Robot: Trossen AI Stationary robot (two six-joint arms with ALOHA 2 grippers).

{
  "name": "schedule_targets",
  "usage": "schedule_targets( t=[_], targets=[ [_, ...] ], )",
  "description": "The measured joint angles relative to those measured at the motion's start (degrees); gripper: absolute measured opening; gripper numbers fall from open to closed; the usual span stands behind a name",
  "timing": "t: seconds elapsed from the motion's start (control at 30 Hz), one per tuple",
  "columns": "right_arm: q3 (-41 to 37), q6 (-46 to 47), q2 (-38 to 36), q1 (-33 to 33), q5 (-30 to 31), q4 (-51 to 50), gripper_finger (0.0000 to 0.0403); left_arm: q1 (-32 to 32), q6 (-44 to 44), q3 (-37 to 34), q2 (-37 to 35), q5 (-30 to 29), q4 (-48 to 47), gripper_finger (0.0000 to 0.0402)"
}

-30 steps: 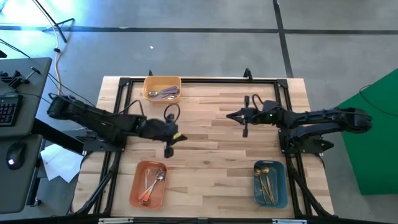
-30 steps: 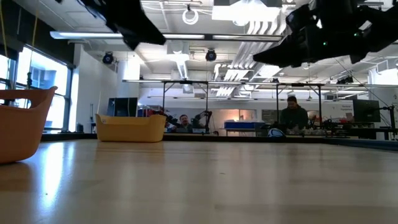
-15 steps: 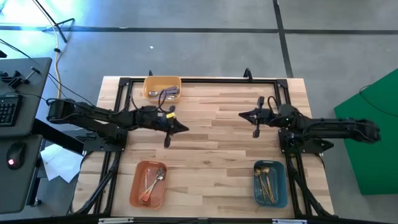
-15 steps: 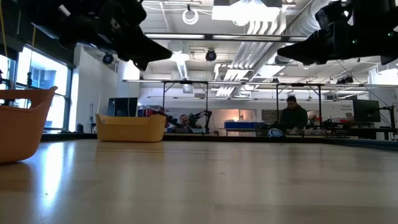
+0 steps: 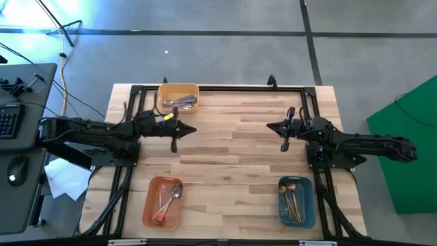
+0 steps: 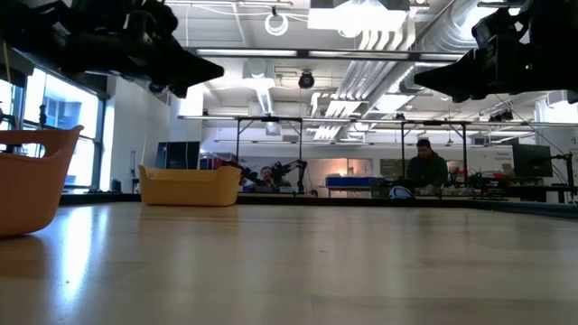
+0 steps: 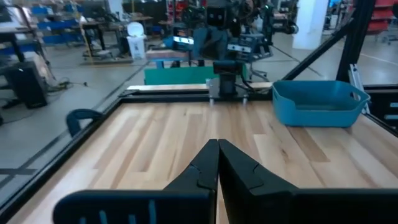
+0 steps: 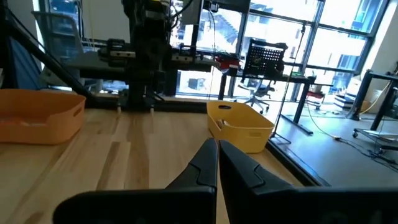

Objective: Sort silverware by color (type)
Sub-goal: Return to Home Position

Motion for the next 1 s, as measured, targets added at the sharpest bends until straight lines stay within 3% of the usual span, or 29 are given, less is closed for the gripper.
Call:
schedule_targets(
  t=[0.57,1.0],
  targets=[
    [-0.91,-1.94,-11.43,-0.02,0.31,-6.61,0.0000,7.20,-1.82,-16.02,-30.23,-0.46,-8.29,0.0000],
    [-4.17,1.18,-23.12,-2.21,1.12,-11.34,0.0000,9.92,-1.50,-15.97,-48.13,-0.52,-23.46,0.0000]
  ],
)
